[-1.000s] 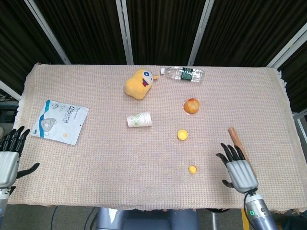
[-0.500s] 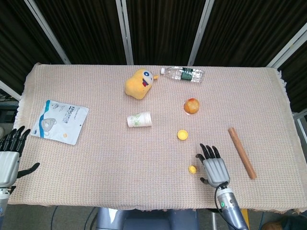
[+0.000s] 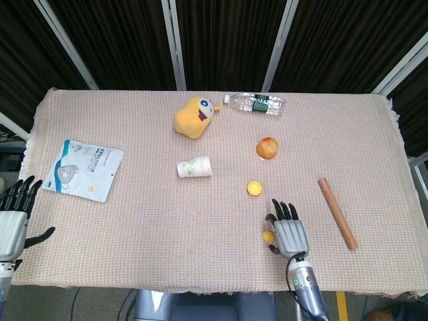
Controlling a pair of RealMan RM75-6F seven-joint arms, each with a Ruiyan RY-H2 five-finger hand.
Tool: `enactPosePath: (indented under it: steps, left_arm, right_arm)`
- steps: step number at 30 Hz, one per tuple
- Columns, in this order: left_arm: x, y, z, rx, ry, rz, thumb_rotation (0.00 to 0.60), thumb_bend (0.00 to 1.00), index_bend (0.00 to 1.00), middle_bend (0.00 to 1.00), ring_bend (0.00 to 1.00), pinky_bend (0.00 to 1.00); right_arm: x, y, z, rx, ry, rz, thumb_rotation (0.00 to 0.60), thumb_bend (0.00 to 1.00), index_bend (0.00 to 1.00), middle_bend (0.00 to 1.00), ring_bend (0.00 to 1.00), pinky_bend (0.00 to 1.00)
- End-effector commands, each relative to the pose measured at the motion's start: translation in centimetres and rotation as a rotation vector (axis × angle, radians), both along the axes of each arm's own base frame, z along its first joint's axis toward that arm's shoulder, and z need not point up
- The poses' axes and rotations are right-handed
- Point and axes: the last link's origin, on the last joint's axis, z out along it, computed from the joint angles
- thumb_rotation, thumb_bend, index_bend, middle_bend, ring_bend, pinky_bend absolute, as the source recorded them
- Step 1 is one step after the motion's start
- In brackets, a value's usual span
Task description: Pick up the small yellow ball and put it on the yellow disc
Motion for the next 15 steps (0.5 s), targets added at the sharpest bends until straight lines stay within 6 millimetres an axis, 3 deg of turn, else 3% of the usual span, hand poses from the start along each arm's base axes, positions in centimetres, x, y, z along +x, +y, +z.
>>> enactPosePath:
  steps: [1, 15]
  left_arm:
    - [0.0, 0.0, 0.0, 0.001, 0.002, 0.002, 0.600, 0.00, 0.00, 0.00, 0.00, 0.11]
    - [0.0, 0.0, 0.0, -0.004, 0.005, 0.011, 0.600, 0.00, 0.00, 0.00, 0.00, 0.11]
  right_arm:
    - [0.4, 0.1, -0.1, 0.002, -0.003, 0.004, 0.600, 0.11, 0.33, 0.00, 0.00, 0.00]
    - [0.6, 0.3, -1.3, 0.025, 0.019, 0.013, 0.600, 0.11, 0.34, 0.00, 0.00, 0.00]
